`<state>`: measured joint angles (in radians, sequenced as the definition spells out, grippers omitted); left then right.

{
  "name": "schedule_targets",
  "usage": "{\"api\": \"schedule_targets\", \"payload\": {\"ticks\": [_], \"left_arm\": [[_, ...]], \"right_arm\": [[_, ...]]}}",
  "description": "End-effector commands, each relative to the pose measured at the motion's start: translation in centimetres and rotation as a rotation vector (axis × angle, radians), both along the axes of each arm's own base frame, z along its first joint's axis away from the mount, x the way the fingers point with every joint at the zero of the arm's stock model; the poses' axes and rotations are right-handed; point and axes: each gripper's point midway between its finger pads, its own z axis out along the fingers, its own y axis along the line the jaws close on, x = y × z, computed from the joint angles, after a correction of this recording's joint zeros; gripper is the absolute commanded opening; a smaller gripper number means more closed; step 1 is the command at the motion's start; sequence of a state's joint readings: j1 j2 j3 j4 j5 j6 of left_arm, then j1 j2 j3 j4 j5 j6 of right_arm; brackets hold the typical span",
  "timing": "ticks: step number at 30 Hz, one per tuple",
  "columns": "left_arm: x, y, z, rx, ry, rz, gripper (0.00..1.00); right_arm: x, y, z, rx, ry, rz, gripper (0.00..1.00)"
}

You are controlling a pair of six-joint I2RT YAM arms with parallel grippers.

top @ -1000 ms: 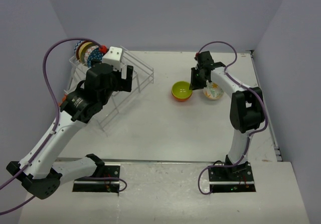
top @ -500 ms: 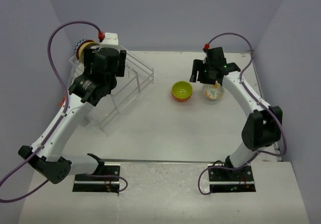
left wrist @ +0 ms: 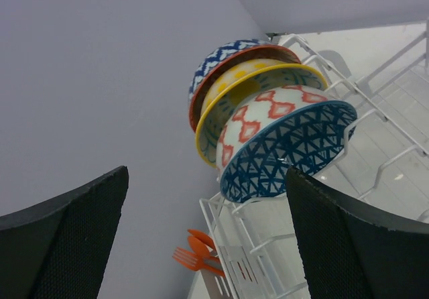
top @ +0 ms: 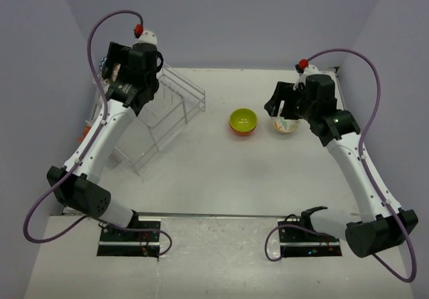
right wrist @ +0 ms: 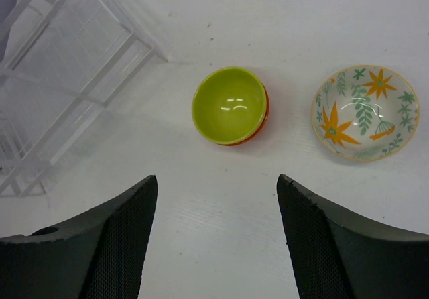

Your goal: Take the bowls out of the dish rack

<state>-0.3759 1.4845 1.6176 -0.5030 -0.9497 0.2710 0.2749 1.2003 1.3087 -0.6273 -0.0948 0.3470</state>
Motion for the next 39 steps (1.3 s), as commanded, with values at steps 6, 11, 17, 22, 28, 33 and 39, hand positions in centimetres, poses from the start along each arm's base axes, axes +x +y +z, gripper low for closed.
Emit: {"api": "schedule_targets", "payload": {"ticks": [6, 11, 17, 22, 28, 33, 39], "left_arm": [[2.4, -0.2, -0.1, -0.031, 0.017, -0.049, 0.89], [3.0, 1.3, -0.5, -0.033, 0.009, -0.004, 0.79], [4.0, 1.3, -1.4, -0.019, 0.035, -0.002, 0.68], [4.4, 1.3, -2.8, -0.011, 0.062, 0.003, 0.63], [4.5, 2.0, -2.9, 0.038, 0.061, 0.038, 0.53], [4.6, 2.1, -2.3, 0.055, 0.048, 0.043, 0.31], [4.5, 2.3, -2.8, 0.075, 0.062, 0.05, 0.24]], "right_arm": [[-1.2, 0.6, 2.0, 0.014, -0.058, 0.069, 0.73], [-1.4, 0.8, 2.3, 0.02, -0.076, 0.087, 0.73], [-1.7, 1.3, 2.6, 0.03, -0.089, 0.119, 0.72], [-2.1, 2.0, 2.7, 0.049, -0.105, 0.169, 0.72], [-2.9, 2.5, 3.3, 0.066, -0.13, 0.213, 0.72], [-3.5, 3.0, 3.5, 0.086, -0.148, 0.252, 0.72], [-3.7, 3.1, 3.8, 0.093, -0.155, 0.263, 0.72]]}}
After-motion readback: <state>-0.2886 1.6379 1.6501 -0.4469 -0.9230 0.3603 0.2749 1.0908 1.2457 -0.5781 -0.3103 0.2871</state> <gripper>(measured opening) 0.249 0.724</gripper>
